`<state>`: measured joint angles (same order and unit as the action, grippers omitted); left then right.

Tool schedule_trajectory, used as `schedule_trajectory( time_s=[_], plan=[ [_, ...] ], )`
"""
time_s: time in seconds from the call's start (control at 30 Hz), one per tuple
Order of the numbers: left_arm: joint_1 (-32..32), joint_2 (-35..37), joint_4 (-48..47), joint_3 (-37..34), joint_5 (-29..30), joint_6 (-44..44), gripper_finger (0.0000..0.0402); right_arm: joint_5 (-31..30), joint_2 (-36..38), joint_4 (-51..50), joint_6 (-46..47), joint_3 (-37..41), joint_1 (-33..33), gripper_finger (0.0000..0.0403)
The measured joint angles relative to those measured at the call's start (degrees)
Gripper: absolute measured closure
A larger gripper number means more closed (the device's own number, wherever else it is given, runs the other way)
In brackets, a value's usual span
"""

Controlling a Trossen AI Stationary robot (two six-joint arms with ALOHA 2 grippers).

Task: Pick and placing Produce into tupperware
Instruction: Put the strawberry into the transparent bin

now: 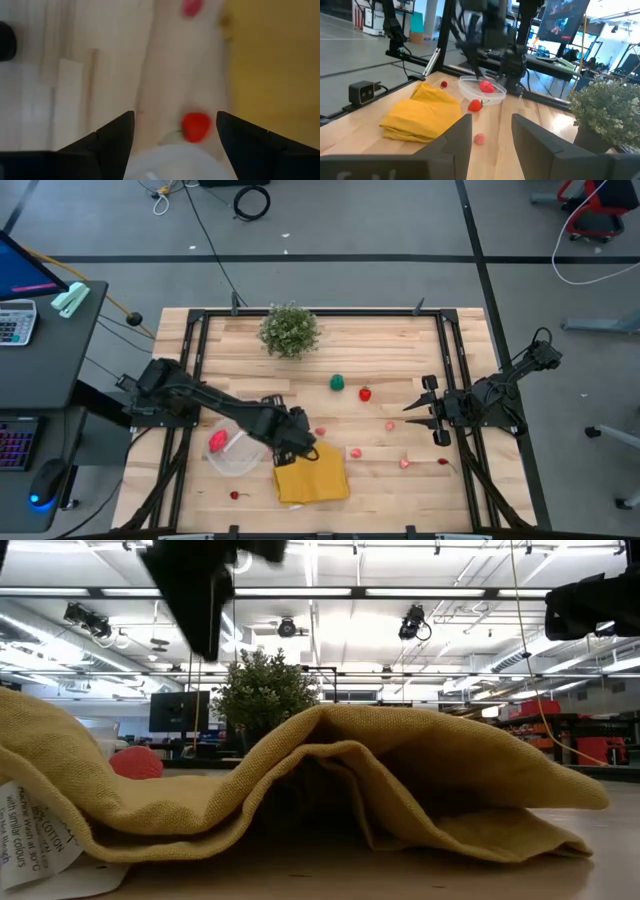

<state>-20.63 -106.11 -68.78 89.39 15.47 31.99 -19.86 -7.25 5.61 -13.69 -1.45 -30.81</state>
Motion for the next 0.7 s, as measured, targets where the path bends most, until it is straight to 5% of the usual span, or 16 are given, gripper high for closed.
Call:
schedule_trajectory(
  time_s=[0.37, 0.7],
  plan=[
    [5.2, -7.6, -4.4, -3.6, -6.6, -11.6, 0.0114, 0.0, 0.0, -0.6, 0.0, 0.0, 0.0, 0.0257],
    [5.1, -8.3, -6.8, -3.6, -10.9, -11.7, 0.0133, 0.0, 0.0, -3.4, 0.8, 0.0, 0.0, 0.0257]
  ],
)
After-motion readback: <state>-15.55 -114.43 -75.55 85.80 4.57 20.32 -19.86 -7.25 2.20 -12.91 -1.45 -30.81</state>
